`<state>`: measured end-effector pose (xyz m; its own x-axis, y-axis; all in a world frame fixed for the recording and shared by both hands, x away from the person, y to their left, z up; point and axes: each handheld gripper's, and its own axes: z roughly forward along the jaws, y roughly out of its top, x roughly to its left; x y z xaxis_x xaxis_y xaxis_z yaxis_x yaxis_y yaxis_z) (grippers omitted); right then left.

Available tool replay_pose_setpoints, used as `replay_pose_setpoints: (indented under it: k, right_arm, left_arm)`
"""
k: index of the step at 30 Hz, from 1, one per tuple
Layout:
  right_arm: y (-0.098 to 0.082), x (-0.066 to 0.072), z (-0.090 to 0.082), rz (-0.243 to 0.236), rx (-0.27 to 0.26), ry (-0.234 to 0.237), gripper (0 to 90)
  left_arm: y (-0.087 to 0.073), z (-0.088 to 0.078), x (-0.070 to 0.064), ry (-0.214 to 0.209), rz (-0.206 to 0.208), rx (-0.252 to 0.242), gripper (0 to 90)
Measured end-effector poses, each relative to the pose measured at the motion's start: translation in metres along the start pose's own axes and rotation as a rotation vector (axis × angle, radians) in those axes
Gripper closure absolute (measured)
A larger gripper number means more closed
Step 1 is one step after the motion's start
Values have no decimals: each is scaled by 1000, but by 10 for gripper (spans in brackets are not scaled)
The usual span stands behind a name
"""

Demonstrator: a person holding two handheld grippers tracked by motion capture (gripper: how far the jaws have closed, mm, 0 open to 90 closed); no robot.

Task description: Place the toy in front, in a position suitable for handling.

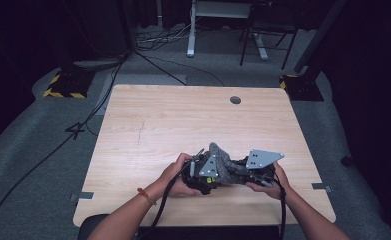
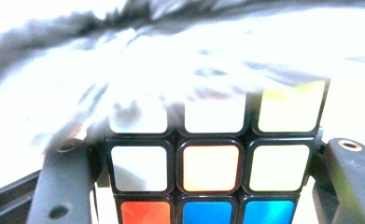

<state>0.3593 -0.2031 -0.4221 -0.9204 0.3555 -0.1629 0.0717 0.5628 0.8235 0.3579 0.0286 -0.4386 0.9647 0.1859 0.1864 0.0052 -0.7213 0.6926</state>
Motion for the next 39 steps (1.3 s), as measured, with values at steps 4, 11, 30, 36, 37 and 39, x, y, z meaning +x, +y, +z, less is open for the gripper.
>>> replay_pose_setpoints:
  k: [4,11,30,36,37,39]
  right_arm:
    - [-9,-9,2,38,36,-5,764]
    - [-7,-6,2,41,4,21,764]
    - [5,0,-6,38,-63,7,764]
    - [-4,-6,2,53,-19,10,764]
    - [-7,-7,5,56,6,12,763]
    - [-9,-8,6,60,10,20,763]
  left_arm:
    - [-1,-10,2,0,-9,-41,335]
    - [0,-14,3,-1,-20,-63,335]
    - [2,-9,5,-5,-16,-65,326]
    - [2,-11,5,4,-27,-84,331]
    - [3,-11,4,1,-29,-91,331]
    - [3,-11,4,-4,-31,-96,331]
